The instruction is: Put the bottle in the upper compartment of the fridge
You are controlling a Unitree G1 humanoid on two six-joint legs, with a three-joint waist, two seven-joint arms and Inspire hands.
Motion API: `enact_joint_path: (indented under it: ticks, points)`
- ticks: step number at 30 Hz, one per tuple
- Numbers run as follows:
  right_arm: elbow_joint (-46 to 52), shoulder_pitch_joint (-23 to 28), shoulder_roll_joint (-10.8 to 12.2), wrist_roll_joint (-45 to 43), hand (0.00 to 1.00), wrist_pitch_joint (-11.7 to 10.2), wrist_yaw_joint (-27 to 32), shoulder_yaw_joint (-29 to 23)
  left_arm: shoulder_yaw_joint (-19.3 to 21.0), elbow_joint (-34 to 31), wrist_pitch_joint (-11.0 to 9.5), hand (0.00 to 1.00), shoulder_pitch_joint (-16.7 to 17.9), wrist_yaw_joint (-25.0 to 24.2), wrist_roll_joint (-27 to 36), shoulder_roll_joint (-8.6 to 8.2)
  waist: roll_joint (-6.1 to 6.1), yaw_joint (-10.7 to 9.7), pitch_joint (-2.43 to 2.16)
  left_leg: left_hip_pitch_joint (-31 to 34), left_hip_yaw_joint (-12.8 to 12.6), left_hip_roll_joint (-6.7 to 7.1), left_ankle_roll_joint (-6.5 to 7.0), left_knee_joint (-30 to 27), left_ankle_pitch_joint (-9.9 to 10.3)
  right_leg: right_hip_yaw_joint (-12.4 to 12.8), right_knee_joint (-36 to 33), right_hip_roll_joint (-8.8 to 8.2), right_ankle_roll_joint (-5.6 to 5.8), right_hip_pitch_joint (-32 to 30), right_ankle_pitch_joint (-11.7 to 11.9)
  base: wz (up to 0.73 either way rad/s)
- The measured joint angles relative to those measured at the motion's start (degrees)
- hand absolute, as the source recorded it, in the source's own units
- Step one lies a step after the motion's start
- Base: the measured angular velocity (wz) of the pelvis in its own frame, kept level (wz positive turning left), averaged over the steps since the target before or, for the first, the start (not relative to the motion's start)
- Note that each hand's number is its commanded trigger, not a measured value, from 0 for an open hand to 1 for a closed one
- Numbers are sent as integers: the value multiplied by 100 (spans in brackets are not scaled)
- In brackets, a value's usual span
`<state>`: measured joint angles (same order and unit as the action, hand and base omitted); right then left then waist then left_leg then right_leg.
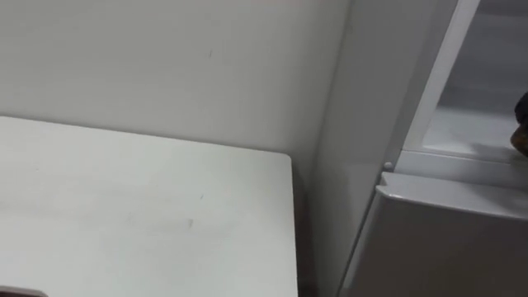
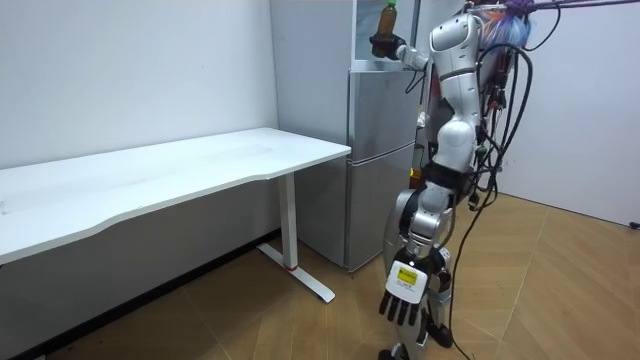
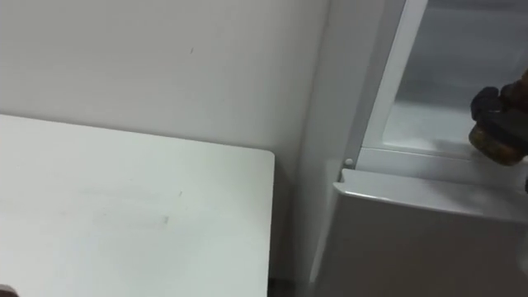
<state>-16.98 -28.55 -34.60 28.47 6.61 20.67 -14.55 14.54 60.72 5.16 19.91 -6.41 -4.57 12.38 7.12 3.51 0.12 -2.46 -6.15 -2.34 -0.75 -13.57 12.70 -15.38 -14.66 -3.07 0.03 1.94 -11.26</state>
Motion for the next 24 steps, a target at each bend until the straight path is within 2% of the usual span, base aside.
enact_joint_path:
  ticks: [3, 11, 15, 17, 19, 24]
  points:
    - [-190, -62, -64, 0, 100, 96, 20, 77, -2, -40, 86, 0, 5, 2, 1, -1, 2, 9, -3, 16, 14, 2, -2, -8, -1, -28, 1, -2, -18, -2, -11, 4]
    - [-762, -362, -184, 0, 100, 68, -69, 394, -20, -115, 145, 0, 47, 15, 56, 0, 58, 12, -63, 74, 75, 3, -3, -77, -2, -56, 31, 2, -22, 20, -12, 2]
    - [-1045, -412, -458, -17, 100, 41, -206, 712, -20, -138, 184, 0, 52, 16, 59, 8, 104, 167, -53, 80, 60, 1, -3, -68, -2, -56, 25, 4, -22, 33, -12, 0]
    - [-1085, -421, -463, -81, 100, 40, -265, 746, -20, -137, 221, 0, 58, 34, 59, 17, 127, 225, -46, 68, 64, -3, -3, -48, -2, -60, 27, 10, -24, 41, -12, 0]
    - [-1156, -420, -464, -88, 100, 41, -282, 769, -19, -137, 236, 0, 74, 50, 62, 25, 121, 315, -16, 15, 82, -3, -4, -3, -1, -84, 98, 21, -29, 133, -4, 5]
    - [-1196, -430, -465, -140, 100, 41, -346, 774, -6, -135, 225, 0, 170, 95, 73, 59, 131, 426, -13, 27, 158, 2, -7, -1, -3, -195, 117, 13, -29, 161, -5, 10]
